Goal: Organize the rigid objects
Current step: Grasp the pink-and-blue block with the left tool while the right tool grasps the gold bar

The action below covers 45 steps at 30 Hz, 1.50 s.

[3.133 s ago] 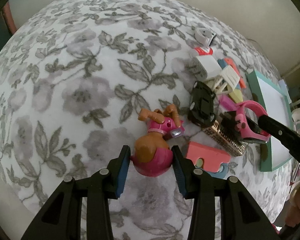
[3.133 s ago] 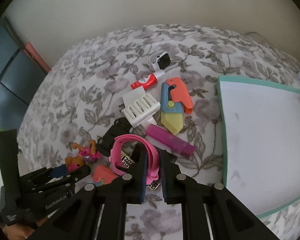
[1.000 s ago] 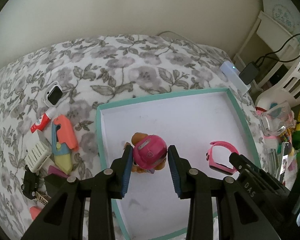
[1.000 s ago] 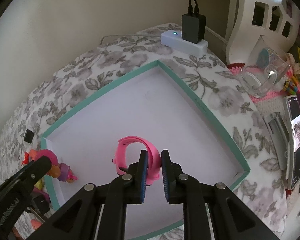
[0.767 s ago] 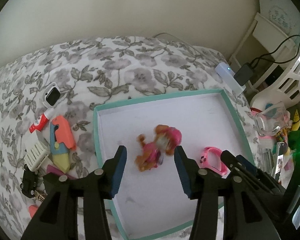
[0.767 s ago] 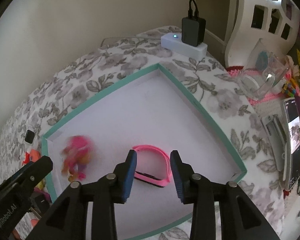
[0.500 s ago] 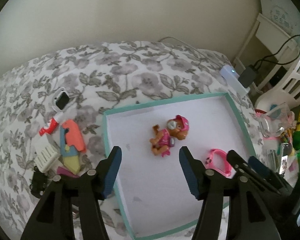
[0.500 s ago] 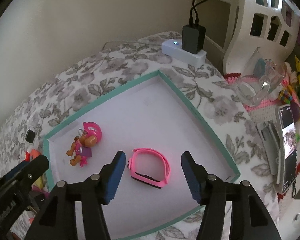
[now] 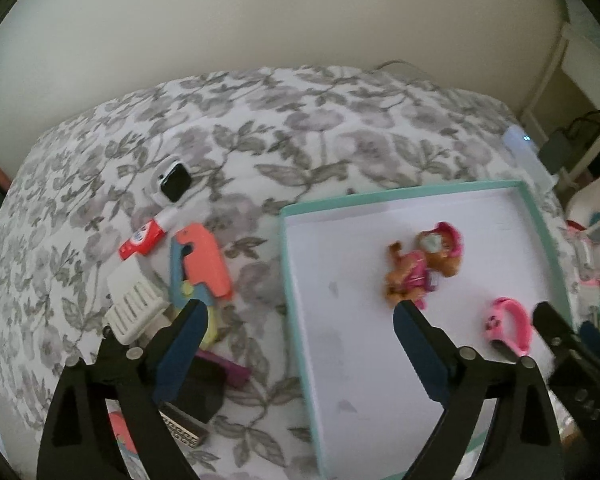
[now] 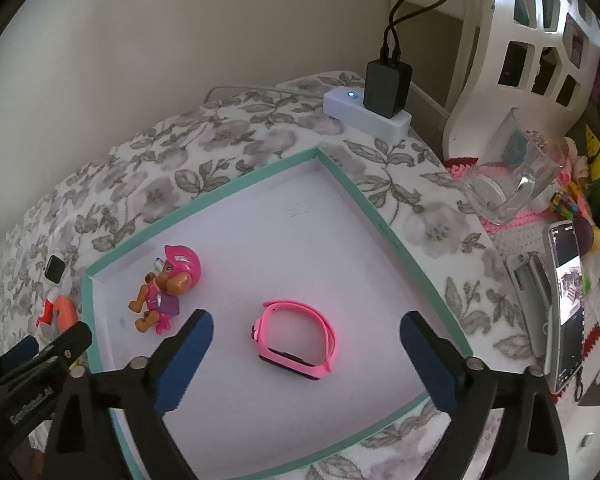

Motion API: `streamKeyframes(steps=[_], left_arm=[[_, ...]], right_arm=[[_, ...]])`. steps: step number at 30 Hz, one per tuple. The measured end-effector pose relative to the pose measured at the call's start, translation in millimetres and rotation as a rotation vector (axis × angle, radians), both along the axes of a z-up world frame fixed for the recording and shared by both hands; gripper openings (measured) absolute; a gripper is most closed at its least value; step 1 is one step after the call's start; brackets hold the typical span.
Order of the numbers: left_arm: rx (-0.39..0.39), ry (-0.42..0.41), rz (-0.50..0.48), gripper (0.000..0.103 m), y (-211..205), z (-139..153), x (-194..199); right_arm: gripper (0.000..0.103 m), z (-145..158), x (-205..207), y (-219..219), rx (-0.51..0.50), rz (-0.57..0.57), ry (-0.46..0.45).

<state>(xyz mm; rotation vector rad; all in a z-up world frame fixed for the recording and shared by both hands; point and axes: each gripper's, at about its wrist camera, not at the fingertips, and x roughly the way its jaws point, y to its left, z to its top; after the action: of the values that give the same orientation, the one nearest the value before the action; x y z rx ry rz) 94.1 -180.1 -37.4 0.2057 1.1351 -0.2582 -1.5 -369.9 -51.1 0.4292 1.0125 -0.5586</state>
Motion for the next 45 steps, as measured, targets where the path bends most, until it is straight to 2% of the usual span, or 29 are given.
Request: streamKeyframes(steps=[7, 14, 21, 27, 35, 40, 45], left_arm=[[0.037, -0.016, 0.035, 0.095, 19, -6, 7], [0.005, -0.02, 0.099, 0.095, 55, 3, 13], [0.008, -0.044, 0.194, 0.095, 112, 26, 14], [0.046, -0.054, 0.308, 0.095, 173, 37, 9], [0.05, 0.0, 0.428, 0.095, 233, 26, -4], [0.044, 0.041, 0.422, 0.095, 240, 12, -13], [0.016, 0.111, 0.4, 0.095, 237, -6, -22]], right_arm=[[0.103, 0, 1, 6, -0.033, 0.01, 0.005], [0.103, 4, 10, 26, -0.069, 0.063, 0.009], [0.103, 21, 22, 68, 0.009, 0.169, -0.07], [0.103, 30, 31, 119, 0.072, 0.294, -0.111], [0.103, 18, 40, 188, 0.156, 0.459, -0.087], [0.103, -3, 45, 214, 0.199, 0.514, -0.023], [0.103, -14, 46, 218, 0.185, 0.501, 0.02]])
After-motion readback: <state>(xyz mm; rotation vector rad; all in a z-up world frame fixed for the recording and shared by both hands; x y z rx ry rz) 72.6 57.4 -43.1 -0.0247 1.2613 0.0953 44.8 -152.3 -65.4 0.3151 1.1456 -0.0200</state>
